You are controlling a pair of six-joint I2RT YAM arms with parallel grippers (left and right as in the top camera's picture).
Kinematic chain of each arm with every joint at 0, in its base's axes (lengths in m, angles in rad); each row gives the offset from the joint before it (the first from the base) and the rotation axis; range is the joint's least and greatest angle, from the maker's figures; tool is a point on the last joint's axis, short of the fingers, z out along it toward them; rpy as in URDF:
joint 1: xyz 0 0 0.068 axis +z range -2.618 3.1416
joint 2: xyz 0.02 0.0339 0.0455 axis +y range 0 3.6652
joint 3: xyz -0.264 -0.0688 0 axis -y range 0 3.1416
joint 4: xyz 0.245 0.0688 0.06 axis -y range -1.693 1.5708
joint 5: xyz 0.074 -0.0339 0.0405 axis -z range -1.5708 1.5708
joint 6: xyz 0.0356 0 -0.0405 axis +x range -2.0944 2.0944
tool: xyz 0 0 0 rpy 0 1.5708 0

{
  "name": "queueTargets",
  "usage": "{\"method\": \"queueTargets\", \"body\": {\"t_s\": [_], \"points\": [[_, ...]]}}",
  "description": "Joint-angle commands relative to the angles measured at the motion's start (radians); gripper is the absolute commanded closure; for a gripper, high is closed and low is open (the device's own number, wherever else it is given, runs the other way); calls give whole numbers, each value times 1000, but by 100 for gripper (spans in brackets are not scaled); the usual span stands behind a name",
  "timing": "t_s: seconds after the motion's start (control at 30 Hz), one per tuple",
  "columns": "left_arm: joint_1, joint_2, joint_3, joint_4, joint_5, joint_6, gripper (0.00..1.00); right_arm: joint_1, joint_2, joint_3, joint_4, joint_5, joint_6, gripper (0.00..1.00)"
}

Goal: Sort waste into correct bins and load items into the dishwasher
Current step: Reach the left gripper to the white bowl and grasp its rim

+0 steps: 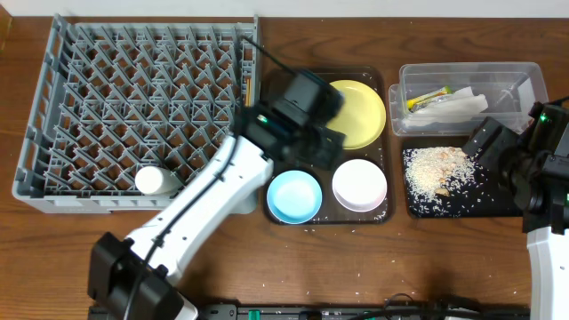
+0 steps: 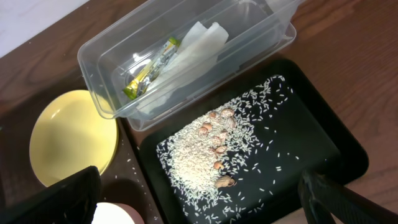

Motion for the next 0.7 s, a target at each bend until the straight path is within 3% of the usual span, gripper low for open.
{"method": "queueTargets", "body": {"t_s": [0.0, 0.17, 0.4, 0.53, 0.67], "points": [[-63, 59, -10, 8, -103, 13, 33, -2, 2, 4, -2, 3, 6, 1], [-71, 156, -10, 39, -104, 2, 28, -2, 2, 4, -1, 3, 6, 1], [-69, 319, -10, 89, -102, 2, 30, -2, 2, 4, -1, 3, 6, 1], [-69, 424, -10, 123, -60, 2, 40, -2, 2, 4, -1, 3, 6, 1], [-70, 465, -10, 210, 80, 1, 59, -2, 2, 4, -1, 3, 6, 1]]}}
